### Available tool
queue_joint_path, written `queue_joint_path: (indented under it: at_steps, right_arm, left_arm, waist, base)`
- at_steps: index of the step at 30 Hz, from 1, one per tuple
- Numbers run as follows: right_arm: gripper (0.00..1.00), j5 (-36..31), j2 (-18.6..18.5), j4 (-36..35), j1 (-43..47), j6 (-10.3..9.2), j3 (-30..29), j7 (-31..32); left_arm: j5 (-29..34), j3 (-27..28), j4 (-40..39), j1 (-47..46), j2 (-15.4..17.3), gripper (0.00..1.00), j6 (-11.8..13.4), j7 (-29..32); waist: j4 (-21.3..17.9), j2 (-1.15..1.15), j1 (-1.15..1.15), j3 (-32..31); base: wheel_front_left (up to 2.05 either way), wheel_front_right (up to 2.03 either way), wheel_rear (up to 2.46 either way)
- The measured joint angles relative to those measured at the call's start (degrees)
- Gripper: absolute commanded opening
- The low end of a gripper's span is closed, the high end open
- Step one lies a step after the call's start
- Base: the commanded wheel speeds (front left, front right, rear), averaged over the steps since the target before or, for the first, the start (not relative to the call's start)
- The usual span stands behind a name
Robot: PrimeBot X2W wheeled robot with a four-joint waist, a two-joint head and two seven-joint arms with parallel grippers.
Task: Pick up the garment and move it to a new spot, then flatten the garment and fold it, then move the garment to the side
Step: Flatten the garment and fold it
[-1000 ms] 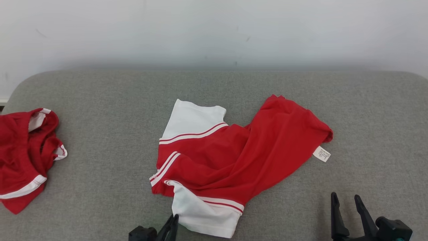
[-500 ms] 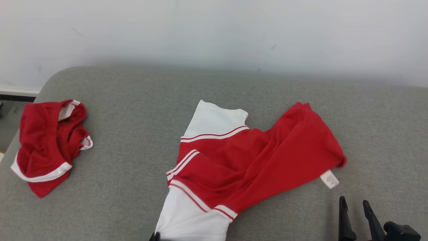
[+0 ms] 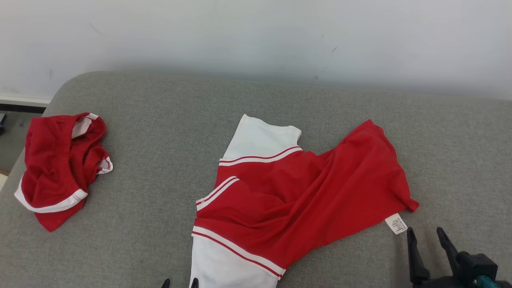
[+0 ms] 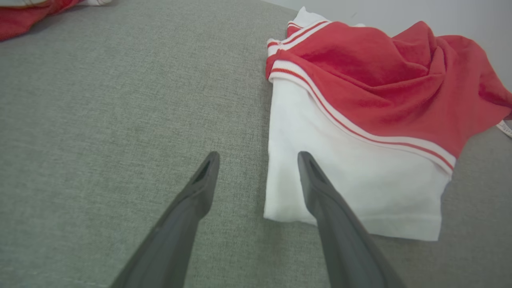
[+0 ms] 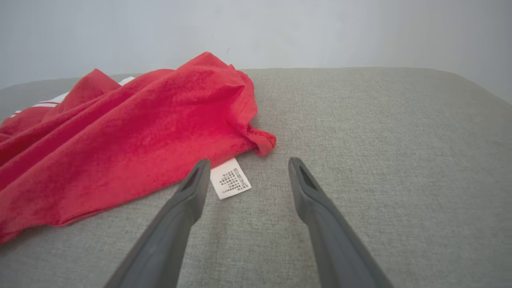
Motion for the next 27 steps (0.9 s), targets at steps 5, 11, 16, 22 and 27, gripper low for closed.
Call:
queue_joint_path:
  at_steps: [5,11,16,22,27]
  right_arm:
    - [1.0,-3.81,-4.0,4.77,-4.0,0.0,1.18,-0.02]
    - [1.0,-6.82,-6.91,12.18,-9.81,0.0,2.32,-0.01]
    - [1.0,-8.0,-7.93,17.93,-13.96,0.0,3.7,-0.01]
    - [1.0,-8.66,-8.43,23.79,-17.83,0.0,4.23,-0.02]
    - [0.0,-9.01,-8.36,25.54,-18.99,0.01,4.48,-0.08]
  left_arm:
    - [0.09,0.01,1.62,0.03,-0.31,1.0,-0.58,0.0]
    - [0.1,-0.16,4.69,-0.23,-0.67,1.0,-1.46,-0.01]
    - [0.08,-0.55,7.01,-2.43,-0.97,1.0,-1.98,-0.09]
    - [0.07,-0.79,8.54,-4.5,-1.11,1.0,-2.43,-0.16]
    - [-1.42,-2.46,10.01,-4.84,-1.13,0.42,-2.56,-0.18]
  waist:
    - [0.27,0.0,0.0,0.28]
    - [1.16,0.0,0.0,1.01]
    - [1.92,0.0,0.0,2.1]
    - [2.62,0.0,0.0,3.26]
    - [3.15,0.0,0.0,3.23]
  base:
    - [0.0,0.0,0.0]
    - [0.0,0.0,0.0]
    - [0.0,0.0,0.0]
    - [0.0,0.0,0.0]
    - [0.0,0.0,0.0]
